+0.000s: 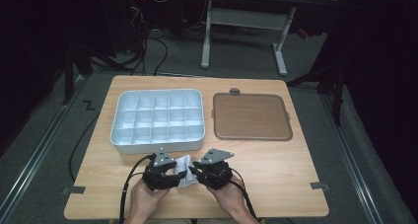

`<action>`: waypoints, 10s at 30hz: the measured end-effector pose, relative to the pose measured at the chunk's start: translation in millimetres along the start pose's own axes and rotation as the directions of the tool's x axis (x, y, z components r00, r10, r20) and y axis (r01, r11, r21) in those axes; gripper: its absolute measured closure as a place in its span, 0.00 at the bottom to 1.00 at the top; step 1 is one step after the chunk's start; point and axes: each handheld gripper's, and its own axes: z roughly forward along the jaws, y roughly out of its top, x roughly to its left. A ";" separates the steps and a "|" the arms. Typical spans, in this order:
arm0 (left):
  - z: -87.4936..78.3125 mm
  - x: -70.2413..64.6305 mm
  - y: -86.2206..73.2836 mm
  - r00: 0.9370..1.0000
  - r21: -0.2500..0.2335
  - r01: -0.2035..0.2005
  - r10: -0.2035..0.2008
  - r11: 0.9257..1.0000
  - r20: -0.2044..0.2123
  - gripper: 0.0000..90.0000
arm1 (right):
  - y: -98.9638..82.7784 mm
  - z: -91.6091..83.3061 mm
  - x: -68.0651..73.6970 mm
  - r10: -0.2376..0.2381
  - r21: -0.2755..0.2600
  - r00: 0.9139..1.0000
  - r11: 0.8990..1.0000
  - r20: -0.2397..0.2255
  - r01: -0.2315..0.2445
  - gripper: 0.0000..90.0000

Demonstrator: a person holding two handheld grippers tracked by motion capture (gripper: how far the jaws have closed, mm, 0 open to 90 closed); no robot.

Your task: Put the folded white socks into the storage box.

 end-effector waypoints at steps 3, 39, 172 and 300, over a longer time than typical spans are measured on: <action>2.2 -0.6 -2.6 1.000 0.003 -0.006 0.006 1.000 -0.003 0.53 | 1.7 9.1 -0.6 0.004 0.015 1.000 1.000 -0.002 -0.004 0.85; 14.8 14.7 -5.3 0.999 -0.005 0.044 -0.044 0.999 -0.031 0.60 | -41.7 43.5 -23.8 0.018 0.128 0.999 0.991 0.050 -0.024 0.85; -18.8 27.4 61.7 0.983 -0.005 0.184 -0.184 0.983 -0.008 0.76 | -124.7 -47.2 -126.4 0.275 -0.020 0.878 0.957 0.391 -0.291 0.41; 38.5 93.1 127.7 0.944 -0.073 0.310 -0.316 0.948 -0.091 0.76 | -124.6 -47.3 -125.3 0.270 -0.015 0.879 0.958 0.393 -0.287 0.41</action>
